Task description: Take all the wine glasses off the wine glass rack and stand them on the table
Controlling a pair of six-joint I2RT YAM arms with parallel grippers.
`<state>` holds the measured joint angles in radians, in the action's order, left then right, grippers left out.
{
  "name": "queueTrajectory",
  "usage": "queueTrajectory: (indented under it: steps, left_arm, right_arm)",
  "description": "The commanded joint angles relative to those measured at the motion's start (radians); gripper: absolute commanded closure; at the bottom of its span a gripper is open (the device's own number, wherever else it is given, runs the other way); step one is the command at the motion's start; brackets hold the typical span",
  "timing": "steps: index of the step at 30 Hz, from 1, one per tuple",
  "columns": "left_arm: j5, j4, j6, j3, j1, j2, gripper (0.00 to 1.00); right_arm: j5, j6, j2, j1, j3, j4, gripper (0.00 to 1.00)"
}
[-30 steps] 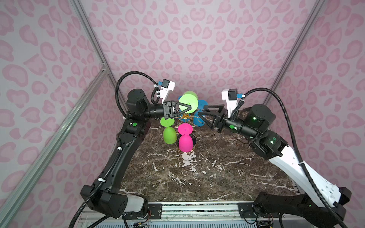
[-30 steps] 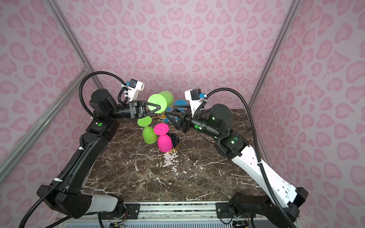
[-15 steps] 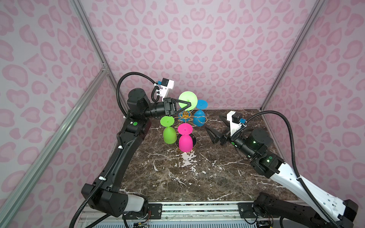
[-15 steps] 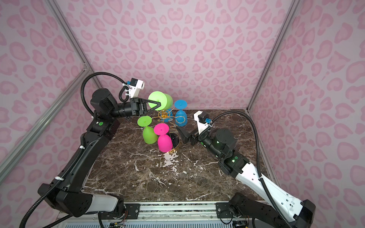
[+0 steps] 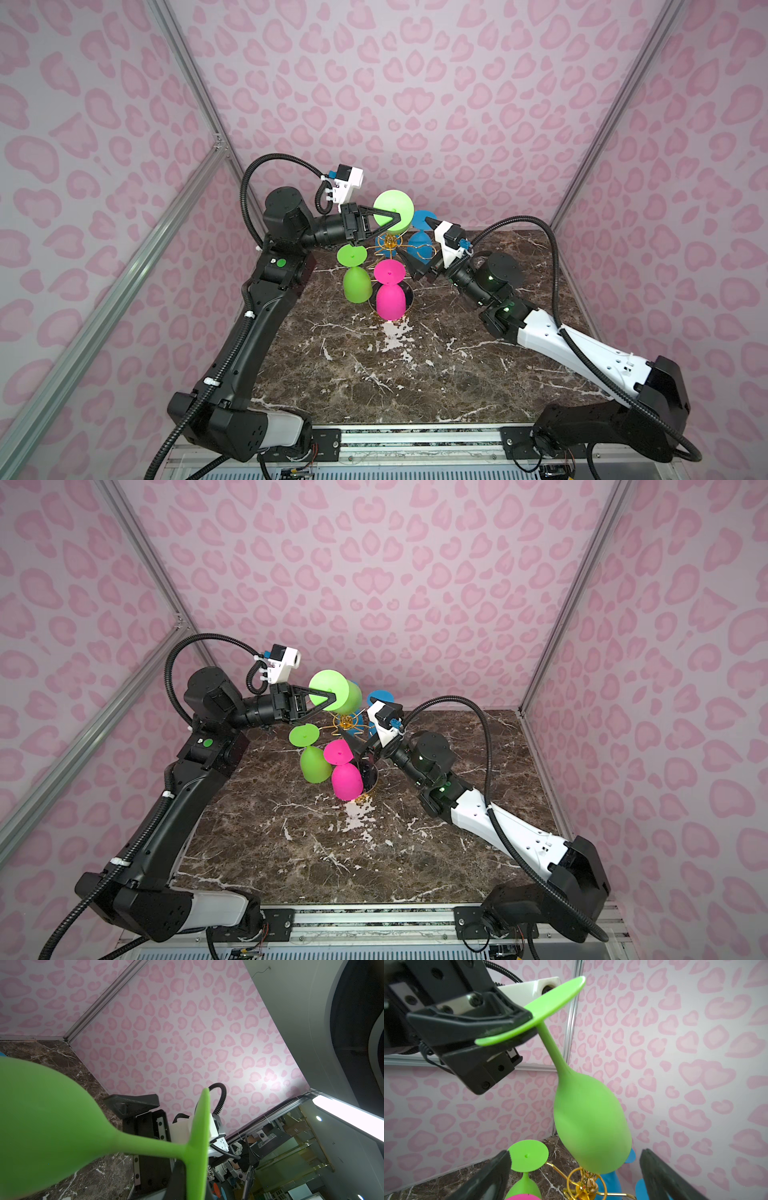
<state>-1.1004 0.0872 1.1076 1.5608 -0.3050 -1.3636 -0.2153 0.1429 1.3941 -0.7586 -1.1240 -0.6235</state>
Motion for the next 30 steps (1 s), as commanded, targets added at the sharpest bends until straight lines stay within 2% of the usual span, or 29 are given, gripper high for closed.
queueTrajectory:
  steps: [1, 12, 21, 26, 30]
  left_arm:
    - [0.007, 0.055, 0.019, -0.011, 0.000, 0.015, 0.97]
    - [0.007, 0.060, 0.056, -0.030, 0.000, 0.039, 0.97]
    - [0.019, 0.077, 0.088, -0.042, 0.000, 0.035, 0.97]
    - [0.016, 0.092, 0.106, -0.041, 0.000, 0.036, 0.97]
    - [0.004, 0.097, 0.127, -0.041, 0.000, 0.032, 0.97]
  right_arm:
    - [-0.034, 0.012, 0.052, -0.002, -0.040, -0.106, 0.02]
    - [0.022, 0.017, 0.183, -0.002, -0.135, -0.166, 0.02]
    - [0.004, -0.001, 0.223, -0.007, -0.169, -0.162, 0.02]
    - [-0.010, -0.018, 0.231, -0.008, -0.171, -0.168, 0.08]
    - [0.003, -0.028, 0.241, -0.010, -0.177, -0.170, 0.18]
